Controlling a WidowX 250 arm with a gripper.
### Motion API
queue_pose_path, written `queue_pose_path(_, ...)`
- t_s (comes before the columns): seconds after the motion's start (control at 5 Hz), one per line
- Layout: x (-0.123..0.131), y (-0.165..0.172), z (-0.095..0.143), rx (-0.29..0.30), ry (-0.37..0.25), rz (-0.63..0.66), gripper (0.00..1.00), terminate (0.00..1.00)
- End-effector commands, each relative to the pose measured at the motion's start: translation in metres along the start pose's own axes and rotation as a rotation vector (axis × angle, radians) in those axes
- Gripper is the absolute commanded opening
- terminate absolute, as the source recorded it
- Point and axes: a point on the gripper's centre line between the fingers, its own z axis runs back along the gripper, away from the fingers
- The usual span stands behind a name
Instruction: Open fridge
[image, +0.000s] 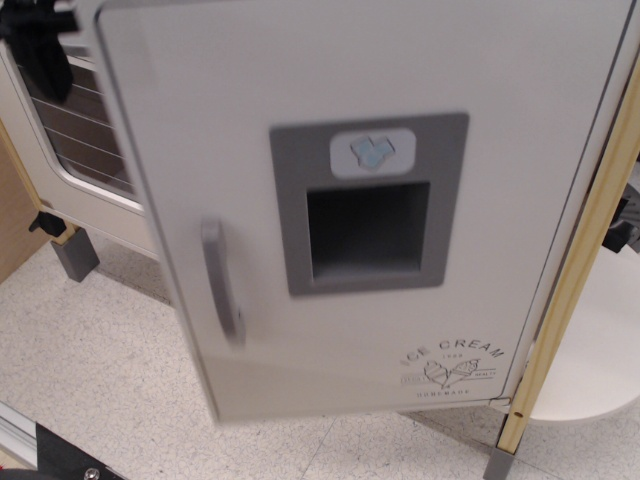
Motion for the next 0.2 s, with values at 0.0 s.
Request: queue_pose_path(0.0, -0.0449, -0.0036, 0.0148, -0.004, -0.030, -0.171, 1.00, 1.00)
